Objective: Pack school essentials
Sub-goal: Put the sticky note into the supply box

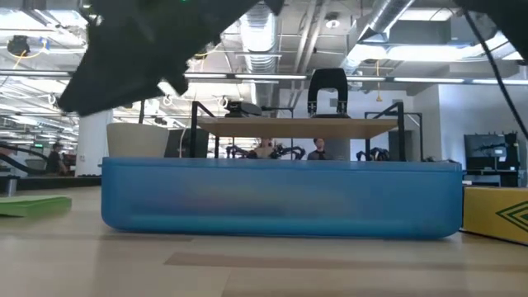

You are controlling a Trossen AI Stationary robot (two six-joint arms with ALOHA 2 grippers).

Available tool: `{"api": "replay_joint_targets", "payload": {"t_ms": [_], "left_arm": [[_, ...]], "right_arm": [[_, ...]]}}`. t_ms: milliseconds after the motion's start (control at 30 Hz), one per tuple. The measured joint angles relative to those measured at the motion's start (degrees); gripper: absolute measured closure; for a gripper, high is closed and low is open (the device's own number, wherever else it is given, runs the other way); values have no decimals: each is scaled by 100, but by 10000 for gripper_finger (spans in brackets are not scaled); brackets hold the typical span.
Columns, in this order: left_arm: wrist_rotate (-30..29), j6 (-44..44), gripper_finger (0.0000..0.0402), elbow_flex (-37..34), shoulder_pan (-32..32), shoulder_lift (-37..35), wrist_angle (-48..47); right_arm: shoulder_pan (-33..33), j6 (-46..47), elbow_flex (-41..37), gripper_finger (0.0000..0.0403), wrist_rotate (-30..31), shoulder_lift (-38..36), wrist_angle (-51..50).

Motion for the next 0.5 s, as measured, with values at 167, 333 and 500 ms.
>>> {"api": "replay_joint_targets", "payload": {"t_ms": [167,333,500], "left_arm": [[-26,273,209,-4,174,4,134],[-54,570,209,-9,369,9,268],[-192,855,209,-11,515,13,420]], "right_arm": [[2,14,678,314,-13,589,-758],[2,33,911,378,-37,749,-1165],[-9,39,873,387,-37,748,-1281]]}}
